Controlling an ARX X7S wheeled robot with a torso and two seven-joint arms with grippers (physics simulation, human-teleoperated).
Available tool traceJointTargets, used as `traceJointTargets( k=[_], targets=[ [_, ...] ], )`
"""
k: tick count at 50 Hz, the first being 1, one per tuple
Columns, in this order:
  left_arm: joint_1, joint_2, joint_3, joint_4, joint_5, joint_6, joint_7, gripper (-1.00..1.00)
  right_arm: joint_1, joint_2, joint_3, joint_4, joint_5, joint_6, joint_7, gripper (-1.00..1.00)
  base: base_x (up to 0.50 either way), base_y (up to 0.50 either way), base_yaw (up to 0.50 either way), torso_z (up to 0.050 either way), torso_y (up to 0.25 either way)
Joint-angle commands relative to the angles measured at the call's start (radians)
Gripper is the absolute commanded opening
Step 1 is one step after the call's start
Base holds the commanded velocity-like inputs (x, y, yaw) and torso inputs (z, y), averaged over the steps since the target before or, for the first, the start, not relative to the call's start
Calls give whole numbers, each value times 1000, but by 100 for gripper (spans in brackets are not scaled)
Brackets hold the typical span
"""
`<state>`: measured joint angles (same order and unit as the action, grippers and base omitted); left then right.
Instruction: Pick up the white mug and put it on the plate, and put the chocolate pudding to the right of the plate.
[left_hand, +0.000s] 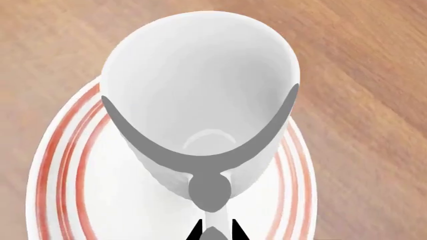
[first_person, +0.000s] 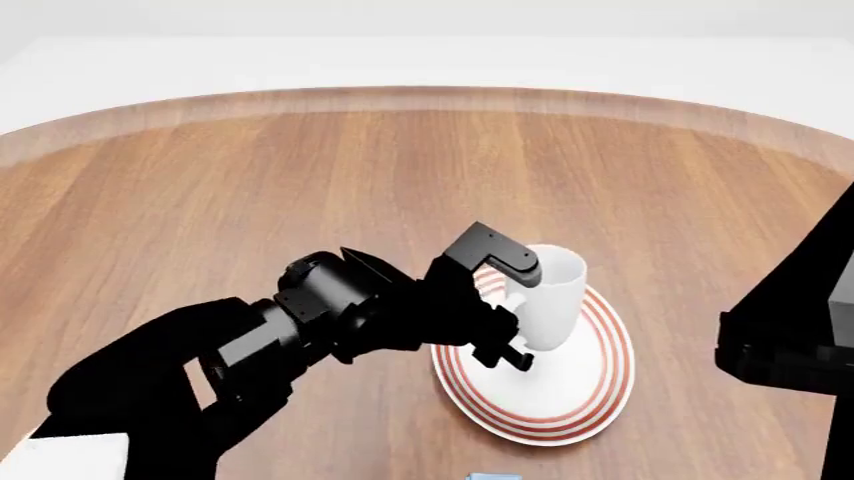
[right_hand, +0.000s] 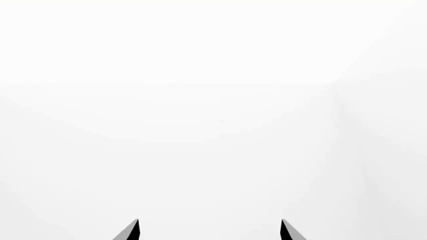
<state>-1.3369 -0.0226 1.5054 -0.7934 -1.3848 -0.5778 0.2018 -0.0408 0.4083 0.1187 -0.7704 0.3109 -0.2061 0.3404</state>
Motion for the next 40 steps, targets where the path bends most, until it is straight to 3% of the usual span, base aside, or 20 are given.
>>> traceJointTargets(
  k=[1,26,27,40],
  targets=[
    [-8,22,58,-28,-47,38,-7,-100,-1,-15,28,-5,-8,0,-21,100,0,0,0,0,0],
    [33,23,54,-11,0,71,-58,-100,-4,-9,27,-6,4,-3,-13,100,0,0,0,0,0],
    [34,23,53,-15,0,71,-56,100,-4,-9,27,-6,4,-4,-13,100,0,0,0,0,0],
    [42,23,54,-8,-9,58,-65,100,-5,-5,24,-9,2,-1,-9,100,0,0,0,0,0]
  ],
)
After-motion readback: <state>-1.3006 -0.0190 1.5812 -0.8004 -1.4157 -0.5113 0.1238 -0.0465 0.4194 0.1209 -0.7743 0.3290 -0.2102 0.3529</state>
